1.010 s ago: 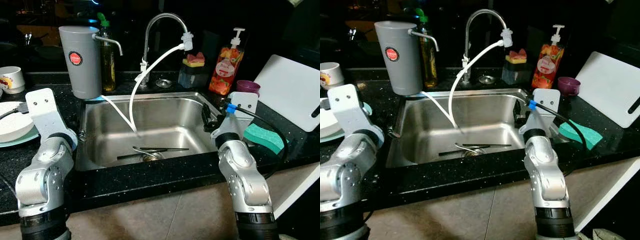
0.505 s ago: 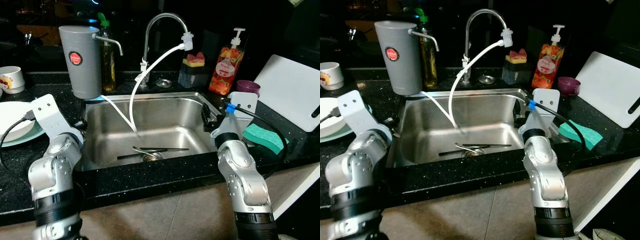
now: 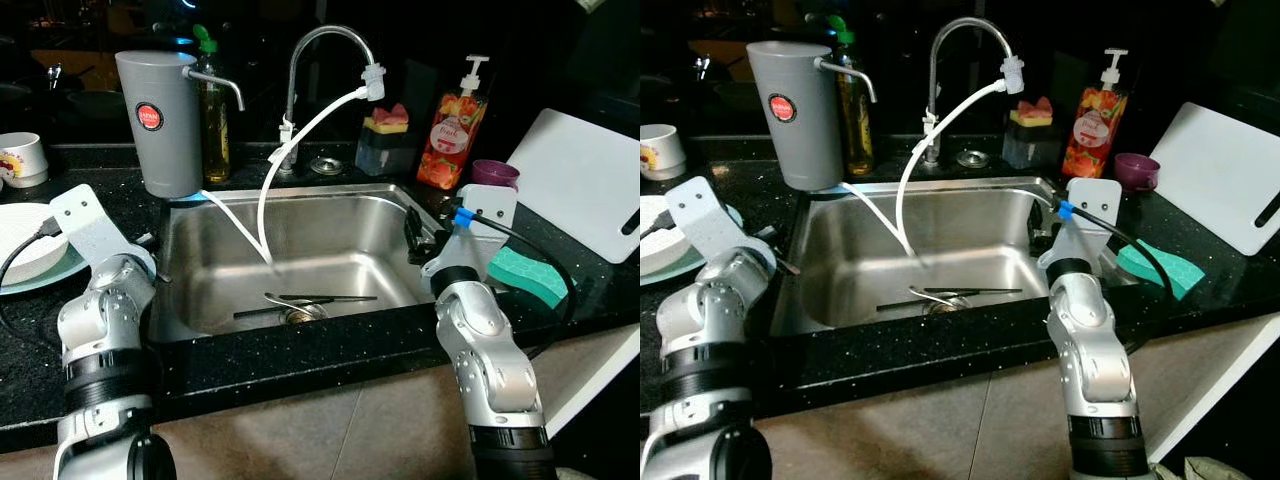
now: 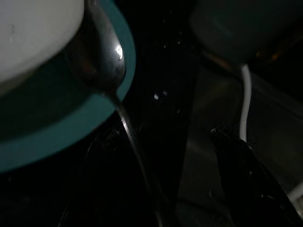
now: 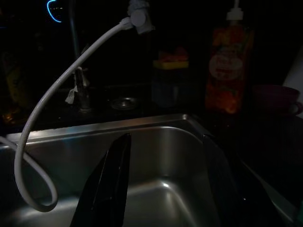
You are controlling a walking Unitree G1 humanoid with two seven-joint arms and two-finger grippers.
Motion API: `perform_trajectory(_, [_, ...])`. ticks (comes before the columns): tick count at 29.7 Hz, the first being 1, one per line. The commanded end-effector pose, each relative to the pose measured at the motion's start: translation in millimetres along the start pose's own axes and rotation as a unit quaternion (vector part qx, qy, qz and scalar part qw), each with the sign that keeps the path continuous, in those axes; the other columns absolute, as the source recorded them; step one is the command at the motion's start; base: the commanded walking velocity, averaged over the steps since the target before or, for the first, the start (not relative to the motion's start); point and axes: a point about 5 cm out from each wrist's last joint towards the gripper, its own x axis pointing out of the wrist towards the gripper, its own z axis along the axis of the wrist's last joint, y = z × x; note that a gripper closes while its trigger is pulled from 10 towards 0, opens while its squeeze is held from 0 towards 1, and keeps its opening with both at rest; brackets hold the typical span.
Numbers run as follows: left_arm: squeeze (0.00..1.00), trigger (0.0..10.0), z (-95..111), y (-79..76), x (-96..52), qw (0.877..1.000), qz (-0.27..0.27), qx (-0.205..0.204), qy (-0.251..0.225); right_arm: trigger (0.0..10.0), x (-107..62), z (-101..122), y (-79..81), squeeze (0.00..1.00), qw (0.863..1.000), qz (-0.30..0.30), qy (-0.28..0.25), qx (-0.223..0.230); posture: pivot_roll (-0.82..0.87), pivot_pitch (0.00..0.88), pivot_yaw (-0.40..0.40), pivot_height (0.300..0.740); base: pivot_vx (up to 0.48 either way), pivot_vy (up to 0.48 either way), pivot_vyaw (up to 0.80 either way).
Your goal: Kitchen organization
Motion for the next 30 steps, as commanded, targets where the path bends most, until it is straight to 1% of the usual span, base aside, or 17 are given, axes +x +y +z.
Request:
perform_trajectory(1, [0.0, 10.0, 0, 0.8, 3.0, 1.0, 0.009, 0.001, 0.001, 10.0, -1.0, 2, -1.7, 0.0, 1.0, -0.005, -0.006, 0.0, 0.09, 0.086, -0.078, 0.74, 0.0, 0.0, 0.0])
perform_trajectory(5, [0.0, 10.0, -1, 0.8, 6.6, 1.0, 0.017, 0.001, 0.001, 10.0, -1.1, 3, -1.7, 0.0, 1.0, -0.004, -0.006, -0.001, 0.08, 0.086, -0.079, 0.74, 0.0, 0.0, 0.0])
perform_trajectory(8, [0.0, 10.0, -7, 2.4, 13.7, 1.0, 0.022, -0.004, 0.018, 10.0, -1.0, 3, -1.9, 0.0, 1.0, -0.006, -0.006, -0.001, 0.08, 0.082, -0.075, 0.74, 0.0, 0.0, 0.0])
perform_trajectory(9, [0.0, 9.6, -10, 2.2, 16.4, 0.999, 0.023, -0.007, 0.026, 10.0, -1.0, 3, -1.9, 0.0, 1.0, -0.006, -0.006, -0.001, 0.08, 0.082, -0.075, 0.74, 0.0, 0.0, 0.0])
perform_trajectory(11, [0.0, 9.5, -13, 2.5, 19.2, 0.999, 0.025, -0.005, 0.033, 10.0, -0.9, 3, -1.7, 0.0, 1.0, -0.006, -0.006, -0.001, 0.08, 0.082, -0.074, 0.74, 0.0, 0.0, 0.0])
perform_trajectory(12, [0.0, 8.8, -15, 3.2, 21.8, 0.999, 0.027, -0.004, 0.036, 10.0, -0.8, 3, -1.4, 0.0, 1.0, -0.006, -0.007, -0.001, 0.07, 0.08, -0.073, 0.74, 0.0, 0.0, 0.0])
perform_trajectory(13, [0.0, 7.4, -16, 5.5, 26.9, 0.999, 0.031, 0.006, 0.036, 10.0, -0.9, 3, -1.2, 0.0, 1.0, -0.005, -0.008, -0.001, 0.07, 0.079, -0.072, 0.74, 0.0, 0.0, 0.0])
perform_trajectory(14, [0.0, 4.9, -16, 7.0, 29.3, 0.999, 0.032, 0.006, 0.04, 10.0, -0.9, 4, -1.2, 0.0, 1.0, -0.006, -0.008, -0.001, 0.07, 0.077, -0.071, 0.74, 0.0, 0.0, 0.0])
perform_trajectory(15, [0.0, 1.3, -18, 8.2, 31.1, 0.998, 0.032, 0.005, 0.046, 10.0, -0.9, 4, -1.4, 0.0, 1.0, -0.006, -0.009, -0.001, 0.07, 0.077, -0.071, 0.74, 0.0, 0.0, 0.0])
perform_trajectory(16, [0.0, 0.0, -19, 9.6, 32.9, 0.998, 0.029, 0.007, 0.053, 10.0, -1.0, 4, -1.7, 0.0, 1.0, -0.007, -0.009, -0.001, 0.07, 0.074, -0.069, 0.74, 0.0, 0.0, 0.0])
perform_trajectory(20, [0.0, 0.0, -21, 11.6, 35.3, 0.998, 0.027, 0.006, 0.06, 10.0, -1.3, 4, -2.8, 0.0, 1.0, -0.008, -0.01, -0.001, 0.07, 0.072, -0.066, 0.74, 0.0, 0.0, 0.0])
perform_trajectory(24, [0.0, 0.0, -18, 12.3, 35.9, 0.998, 0.027, 0.008, 0.057, 10.0, -1.9, 4, -4.2, 0.0, 1.0, -0.011, -0.01, -0.001, 0.07, 0.073, -0.067, 0.74, 0.0, 0.0, 0.0])
perform_trajectory(26, [0.0, 0.0, -16, 12.9, 36.0, 0.998, 0.03, 0.016, 0.051, 10.0, -2.2, 3, -4.6, 0.0, 1.0, -0.011, -0.009, -0.001, 0.07, 0.073, -0.067, 0.74, 0.0, 0.0, 0.0])
perform_trajectory(28, [0.0, 0.0, -14, 13.2, 35.9, 0.998, 0.033, 0.042, 0.035, 10.0, -2.2, 3, -3.5, 0.0, 1.0, -0.009, -0.009, 0.0, 0.08, 0.074, -0.067, 0.74, 0.0, 0.0, 0.0])
perform_trajectory(29, [0.0, 0.0, -11, 11.8, 35.1, 0.997, 0.028, 0.061, 0.021, 10.0, -2.2, 3, -3.1, 0.0, 1.0, -0.009, -0.008, 0.0, 0.08, 0.073, -0.066, 0.74, 0.0, 0.0, 0.0])
perform_trajectory(30, [0.0, 0.0, -11, 11.8, 35.1, 0.997, 0.028, 0.061, 0.021, 10.0, -2.2, 3, -3.1, 0.0, 1.0, -0.009, -0.008, 0.0, 0.08, 0.073, -0.066, 0.74, 0.0, 0.0, 0.0])
